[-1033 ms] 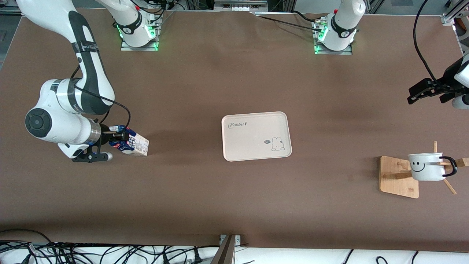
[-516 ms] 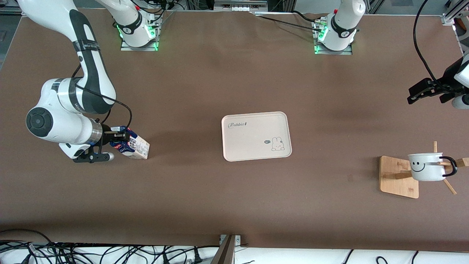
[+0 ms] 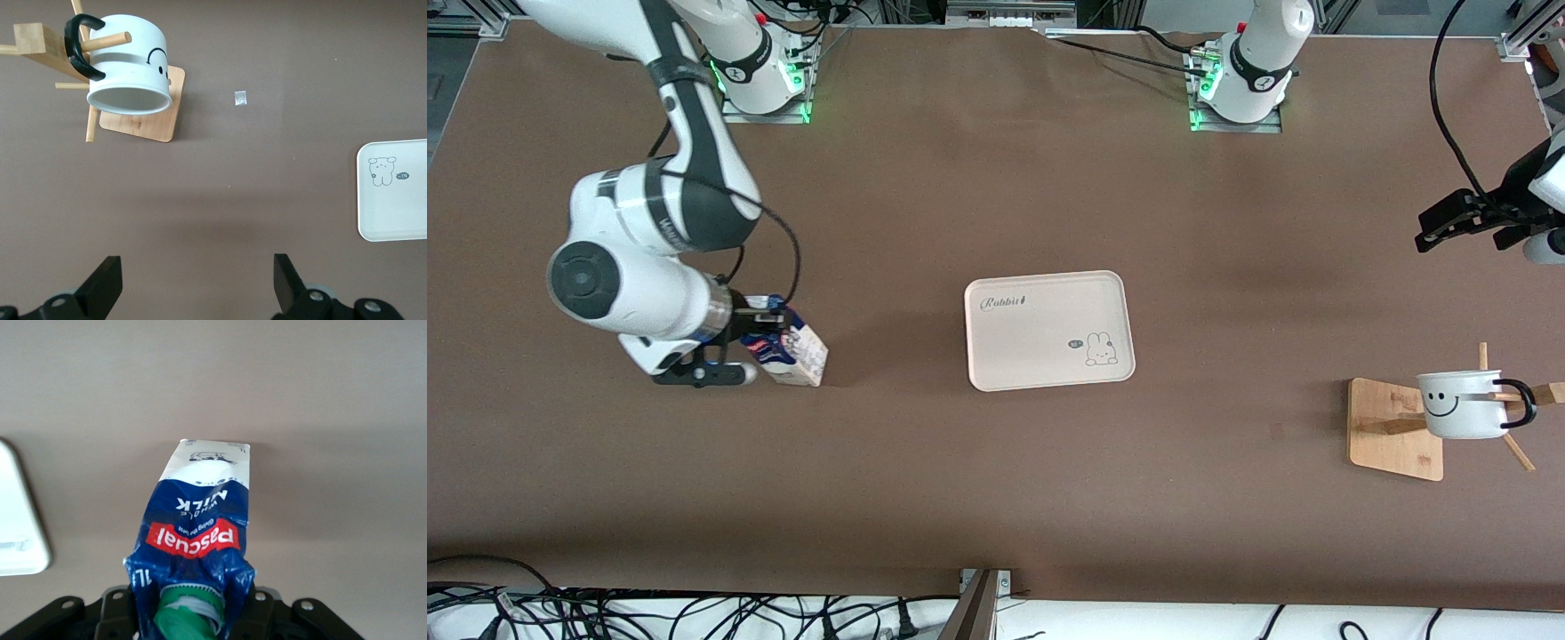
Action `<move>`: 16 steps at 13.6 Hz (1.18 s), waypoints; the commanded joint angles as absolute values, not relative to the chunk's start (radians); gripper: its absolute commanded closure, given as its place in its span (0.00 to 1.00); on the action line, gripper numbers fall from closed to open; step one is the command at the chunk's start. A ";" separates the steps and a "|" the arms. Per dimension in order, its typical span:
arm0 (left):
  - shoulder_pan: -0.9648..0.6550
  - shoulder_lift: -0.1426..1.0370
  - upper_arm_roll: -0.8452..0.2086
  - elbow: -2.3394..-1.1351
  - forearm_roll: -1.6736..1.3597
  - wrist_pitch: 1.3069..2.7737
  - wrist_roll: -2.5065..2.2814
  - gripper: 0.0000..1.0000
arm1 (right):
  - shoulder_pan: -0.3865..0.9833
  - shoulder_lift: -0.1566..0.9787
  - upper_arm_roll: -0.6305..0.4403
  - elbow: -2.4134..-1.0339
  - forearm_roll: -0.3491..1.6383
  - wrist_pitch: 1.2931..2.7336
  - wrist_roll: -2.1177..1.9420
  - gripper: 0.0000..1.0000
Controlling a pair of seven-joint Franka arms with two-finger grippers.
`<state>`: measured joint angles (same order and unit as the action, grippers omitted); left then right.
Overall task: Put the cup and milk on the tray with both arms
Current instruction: 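Lift the milk carton and carry it over the white tray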
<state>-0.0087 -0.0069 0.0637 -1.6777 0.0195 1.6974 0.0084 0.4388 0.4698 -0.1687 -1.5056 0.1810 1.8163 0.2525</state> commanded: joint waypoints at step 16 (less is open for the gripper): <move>-0.014 0.035 0.071 -1.612 0.021 1.657 0.006 0.00 | 0.709 0.735 -0.023 -1.180 0.242 1.876 0.606 0.46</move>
<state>-0.0086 -0.0052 0.0638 -1.6756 0.0195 1.6883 0.0066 0.7055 0.7164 -0.0191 -1.2173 0.2596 1.8839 0.5915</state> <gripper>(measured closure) 0.000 0.458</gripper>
